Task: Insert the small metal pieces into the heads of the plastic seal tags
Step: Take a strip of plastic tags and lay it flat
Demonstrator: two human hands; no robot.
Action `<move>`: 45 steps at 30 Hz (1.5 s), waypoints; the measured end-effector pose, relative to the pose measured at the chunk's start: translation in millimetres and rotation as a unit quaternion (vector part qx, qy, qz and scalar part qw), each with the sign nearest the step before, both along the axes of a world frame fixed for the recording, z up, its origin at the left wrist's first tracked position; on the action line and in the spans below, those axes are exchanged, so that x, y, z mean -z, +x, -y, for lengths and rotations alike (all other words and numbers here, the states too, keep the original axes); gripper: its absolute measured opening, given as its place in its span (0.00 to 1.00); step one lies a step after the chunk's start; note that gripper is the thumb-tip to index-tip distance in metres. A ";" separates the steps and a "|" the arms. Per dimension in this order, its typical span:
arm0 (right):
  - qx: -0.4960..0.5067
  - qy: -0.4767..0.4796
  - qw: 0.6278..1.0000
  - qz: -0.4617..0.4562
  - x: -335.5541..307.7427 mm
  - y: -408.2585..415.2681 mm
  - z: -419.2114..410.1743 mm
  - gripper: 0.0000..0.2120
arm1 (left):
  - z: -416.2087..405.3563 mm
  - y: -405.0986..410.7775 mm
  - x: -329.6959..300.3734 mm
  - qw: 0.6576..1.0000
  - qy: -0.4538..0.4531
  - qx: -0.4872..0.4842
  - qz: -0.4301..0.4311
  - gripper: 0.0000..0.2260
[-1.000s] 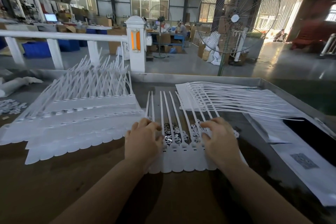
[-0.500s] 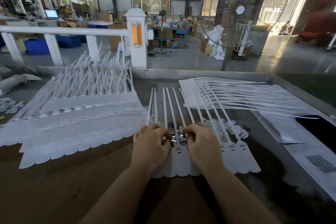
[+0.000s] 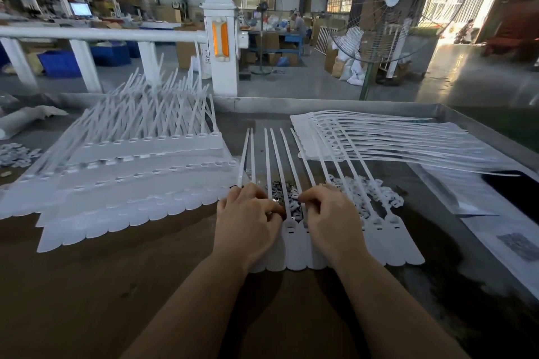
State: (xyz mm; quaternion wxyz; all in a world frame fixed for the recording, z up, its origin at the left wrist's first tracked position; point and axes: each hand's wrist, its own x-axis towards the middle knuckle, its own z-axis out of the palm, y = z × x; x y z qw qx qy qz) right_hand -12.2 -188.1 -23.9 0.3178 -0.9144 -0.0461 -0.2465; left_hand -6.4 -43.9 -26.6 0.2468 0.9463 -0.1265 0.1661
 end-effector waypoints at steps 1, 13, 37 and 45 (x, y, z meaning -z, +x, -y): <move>0.000 -0.001 1.000 -0.001 0.2 -0.1 0.0 0.09 | -0.2 0.3 -0.1 1.000 -0.005 0.000 -0.002 0.11; 0.042 -0.017 0.999 0.008 -2.4 -0.3 5.8 0.12 | -2.4 9.6 -0.2 0.996 -0.082 -0.026 -0.022 0.06; 0.042 -0.024 0.999 -0.016 1.1 2.0 8.0 0.10 | -11.1 7.2 -9.6 0.957 -0.282 -0.008 -0.064 0.01; 0.036 -0.021 0.999 -0.010 2.1 4.0 8.6 0.09 | -34.7 3.0 -18.1 0.945 -0.302 -0.042 -0.118 0.04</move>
